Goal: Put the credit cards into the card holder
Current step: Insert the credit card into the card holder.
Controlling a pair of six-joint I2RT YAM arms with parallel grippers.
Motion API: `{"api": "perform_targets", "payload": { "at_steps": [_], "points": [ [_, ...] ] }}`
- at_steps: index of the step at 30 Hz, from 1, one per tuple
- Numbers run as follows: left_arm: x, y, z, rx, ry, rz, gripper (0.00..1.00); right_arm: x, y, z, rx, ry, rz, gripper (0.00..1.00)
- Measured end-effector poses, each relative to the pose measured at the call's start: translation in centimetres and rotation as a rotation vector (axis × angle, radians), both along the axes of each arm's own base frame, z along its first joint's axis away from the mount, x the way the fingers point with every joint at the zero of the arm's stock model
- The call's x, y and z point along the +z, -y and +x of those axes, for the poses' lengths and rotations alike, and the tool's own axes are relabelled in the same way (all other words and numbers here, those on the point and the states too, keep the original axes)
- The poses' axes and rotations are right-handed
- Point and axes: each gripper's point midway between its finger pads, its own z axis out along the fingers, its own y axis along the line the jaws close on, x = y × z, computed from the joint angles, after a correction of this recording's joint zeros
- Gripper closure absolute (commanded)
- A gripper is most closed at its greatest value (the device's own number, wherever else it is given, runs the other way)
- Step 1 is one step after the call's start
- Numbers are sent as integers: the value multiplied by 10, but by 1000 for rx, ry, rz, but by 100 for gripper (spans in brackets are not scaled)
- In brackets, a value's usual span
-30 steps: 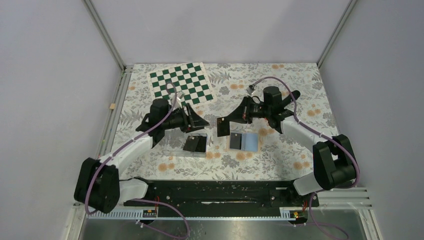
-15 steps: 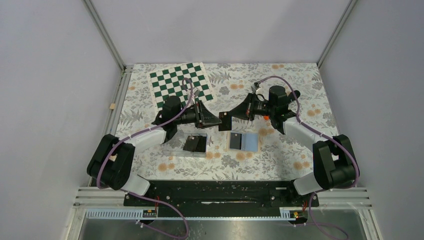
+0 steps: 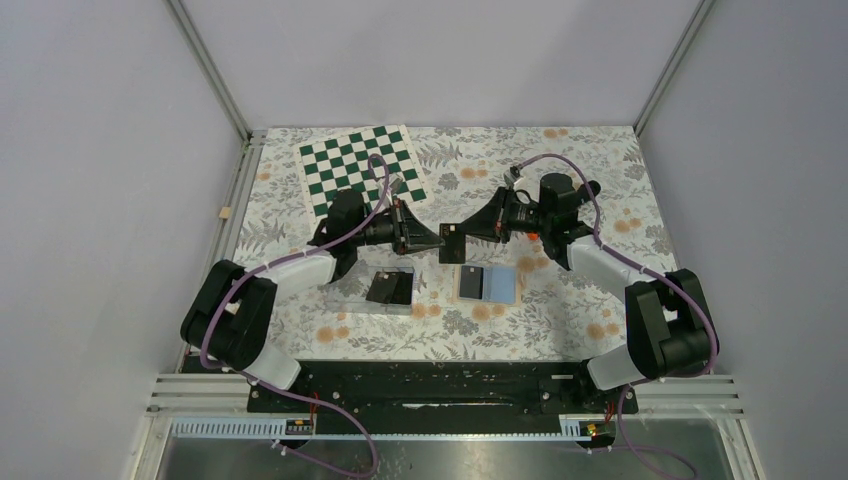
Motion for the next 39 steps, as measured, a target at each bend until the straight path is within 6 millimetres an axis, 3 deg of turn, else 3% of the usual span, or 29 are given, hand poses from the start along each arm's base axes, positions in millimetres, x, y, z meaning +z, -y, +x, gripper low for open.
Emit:
{"api": "perform_targets", "payload": {
  "at_steps": [5,9,20,32,39],
  "points": [
    [0,3,2,-3,20,27,100,-11,9,2,-13,-9,-36,53],
    [-4,7,4,-7,34,65,100,-27,27,5,-62,-37,-95,46],
    [-53,37,2,-85,-41,153,100,-76,96,-2,-219,-115,-331,39],
    [-115,66,15,-85,-136,262,100,-138,132,-37,-211,-284,-617,32],
    [-133,84,21,-98,-136,315,100,-160,144,-47,-194,-347,-710,34]
  ]
}}
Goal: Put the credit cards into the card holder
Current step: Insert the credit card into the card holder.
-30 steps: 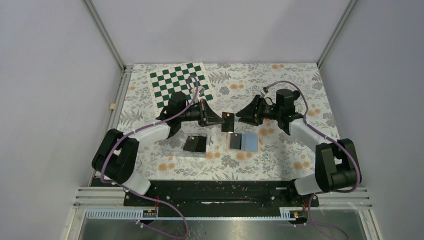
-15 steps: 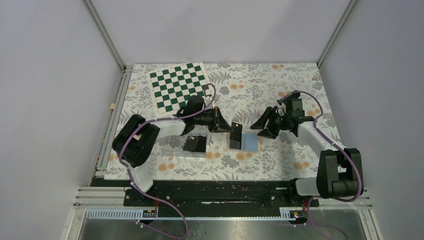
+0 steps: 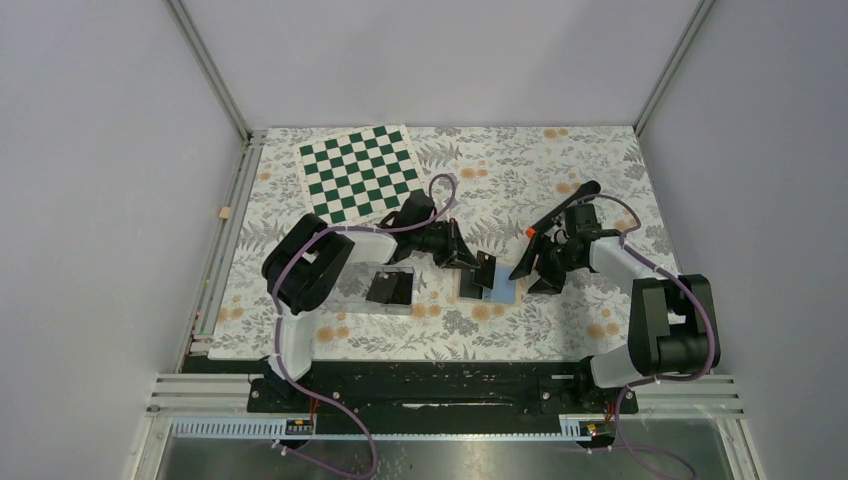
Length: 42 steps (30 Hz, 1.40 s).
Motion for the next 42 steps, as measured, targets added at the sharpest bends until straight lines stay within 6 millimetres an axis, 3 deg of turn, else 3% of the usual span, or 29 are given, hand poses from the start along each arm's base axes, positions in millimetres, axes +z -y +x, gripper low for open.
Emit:
{"api": "perform_targets", "payload": {
  "at_steps": [10,17,25,42],
  "points": [
    [-24,-5,7,18,14,90,100,-12,4,0,10,-34,-32,42],
    [-29,-6,8,22,11,102,100,-15,5,-1,12,-44,-35,48],
    [-23,0,13,41,19,58,100,-18,5,-2,15,-58,-36,55],
    [-22,2,16,65,15,40,100,-21,4,-4,16,-72,-34,57]
  ]
}}
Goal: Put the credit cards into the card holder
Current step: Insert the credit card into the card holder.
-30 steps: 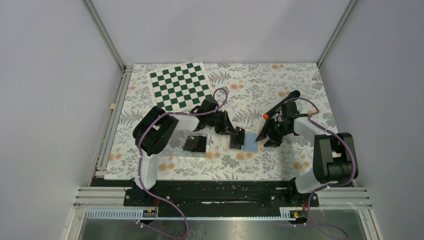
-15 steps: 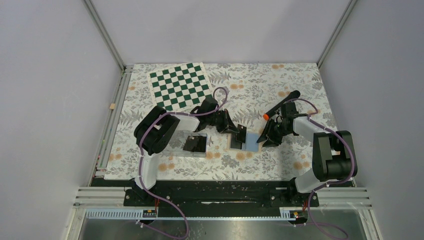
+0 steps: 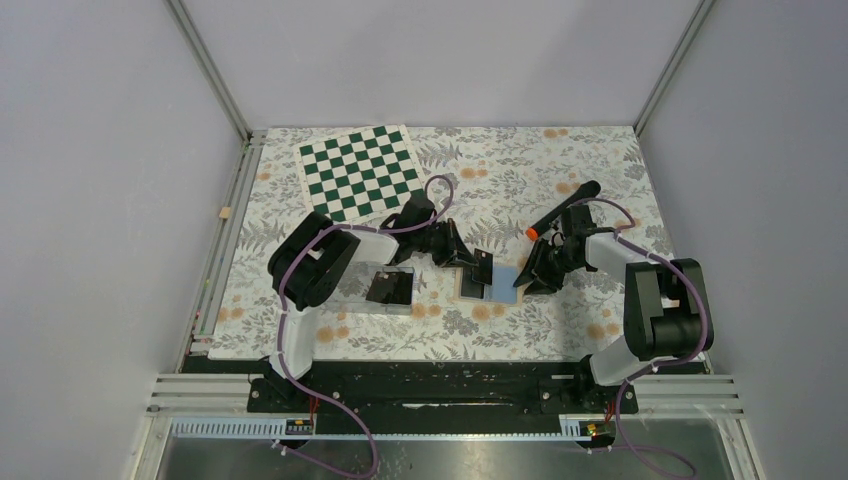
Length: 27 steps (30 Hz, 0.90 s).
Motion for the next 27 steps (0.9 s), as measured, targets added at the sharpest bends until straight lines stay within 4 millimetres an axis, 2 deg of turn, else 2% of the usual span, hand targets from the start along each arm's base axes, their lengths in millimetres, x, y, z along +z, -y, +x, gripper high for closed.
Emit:
{"api": "perform_targets", "payload": {
  "at_steps": [7,27],
  "points": [
    [-6,-1,0,22,-15,26,100,-1,0,0,0,-4,1,58],
    [-15,4,-17,11,-47,58,100,-4,-4,1,-2,-14,27,59]
  ]
}}
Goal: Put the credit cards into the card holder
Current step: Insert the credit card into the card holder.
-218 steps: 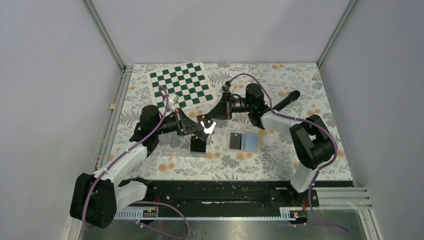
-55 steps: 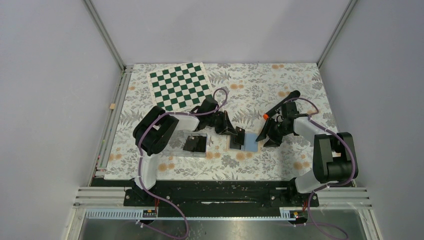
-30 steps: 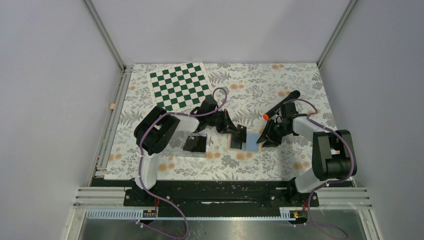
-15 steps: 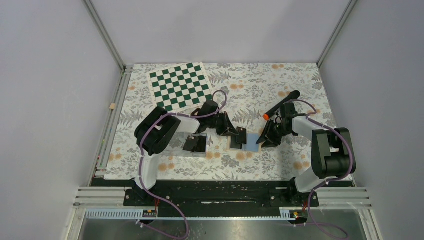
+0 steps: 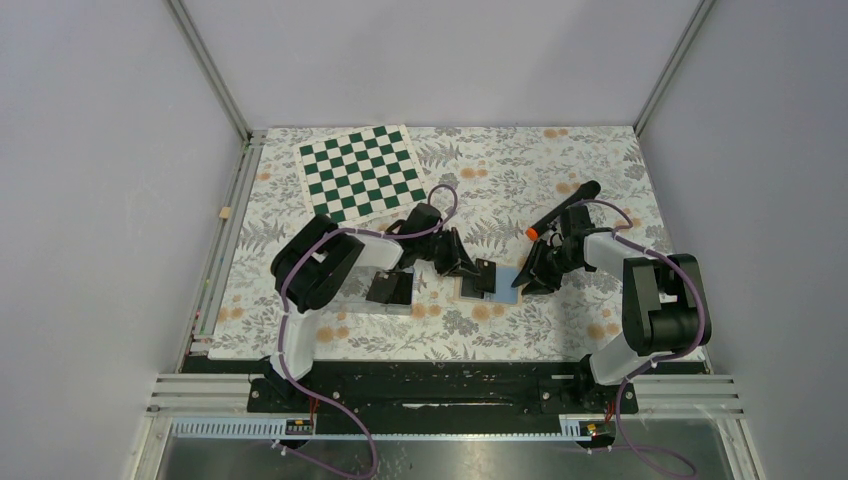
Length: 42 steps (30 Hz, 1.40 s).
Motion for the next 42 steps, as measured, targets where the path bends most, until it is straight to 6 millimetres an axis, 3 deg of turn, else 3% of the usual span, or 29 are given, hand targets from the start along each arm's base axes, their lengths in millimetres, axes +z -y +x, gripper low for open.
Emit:
{"api": "perform_targets", "payload": {
  "at_steps": [29,42],
  "points": [
    [-5,3,-21,-15,-39,15,100,-3,-2,-3,-16,-8,22,59],
    [0,8,-21,-41,-31,23,100,-2,-3,-3,-14,-9,29,60]
  ]
}}
